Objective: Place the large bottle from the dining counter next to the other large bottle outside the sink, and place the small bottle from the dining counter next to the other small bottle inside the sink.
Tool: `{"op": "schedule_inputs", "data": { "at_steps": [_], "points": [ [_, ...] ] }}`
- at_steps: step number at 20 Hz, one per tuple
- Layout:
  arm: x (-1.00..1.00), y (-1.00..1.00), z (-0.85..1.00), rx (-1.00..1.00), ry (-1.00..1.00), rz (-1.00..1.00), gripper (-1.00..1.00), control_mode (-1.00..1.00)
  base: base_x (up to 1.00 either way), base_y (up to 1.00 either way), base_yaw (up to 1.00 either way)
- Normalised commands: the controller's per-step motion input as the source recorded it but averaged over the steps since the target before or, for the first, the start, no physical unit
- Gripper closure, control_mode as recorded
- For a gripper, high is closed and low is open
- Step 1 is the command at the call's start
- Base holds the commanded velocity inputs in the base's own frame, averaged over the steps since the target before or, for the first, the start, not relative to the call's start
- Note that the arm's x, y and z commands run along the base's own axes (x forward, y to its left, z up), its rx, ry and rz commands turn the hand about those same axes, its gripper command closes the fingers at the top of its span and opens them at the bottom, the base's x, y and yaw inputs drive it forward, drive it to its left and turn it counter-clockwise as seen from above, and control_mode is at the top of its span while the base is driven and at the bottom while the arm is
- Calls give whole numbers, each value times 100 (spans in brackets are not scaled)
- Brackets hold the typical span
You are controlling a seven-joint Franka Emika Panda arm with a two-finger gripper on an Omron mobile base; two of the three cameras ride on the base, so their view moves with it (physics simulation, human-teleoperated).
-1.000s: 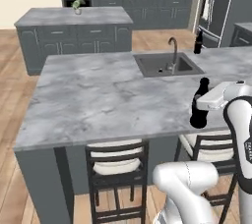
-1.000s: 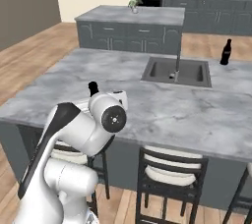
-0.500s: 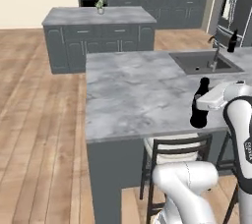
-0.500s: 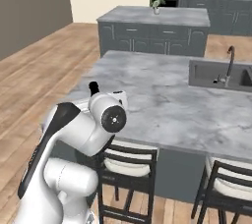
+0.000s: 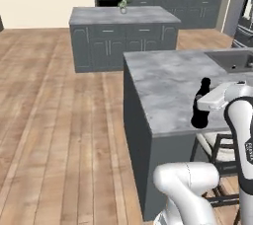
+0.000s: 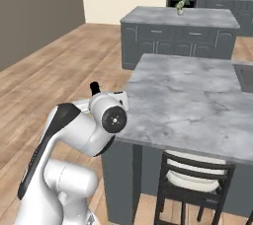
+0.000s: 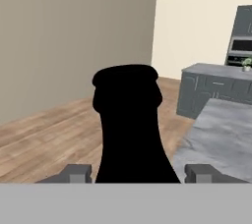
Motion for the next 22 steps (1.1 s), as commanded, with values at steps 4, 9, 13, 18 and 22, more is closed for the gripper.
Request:
{"op": "schedule_inputs", "data": {
  "at_steps": [4, 9, 13, 18, 22],
  "points": [
    [0, 0, 0, 0, 0, 0, 100, 100, -14, 100, 2],
    [0, 0, 0, 0, 0, 0, 100, 100, -16, 100, 2],
    [0, 0, 0, 0, 0, 0, 100, 100, -21, 100, 3],
    [0, 0, 0, 0, 0, 0, 100, 100, -12, 49, 2],
    [0, 0, 0, 0, 0, 0, 100, 100, 14, 7, -1]
  ]
}}
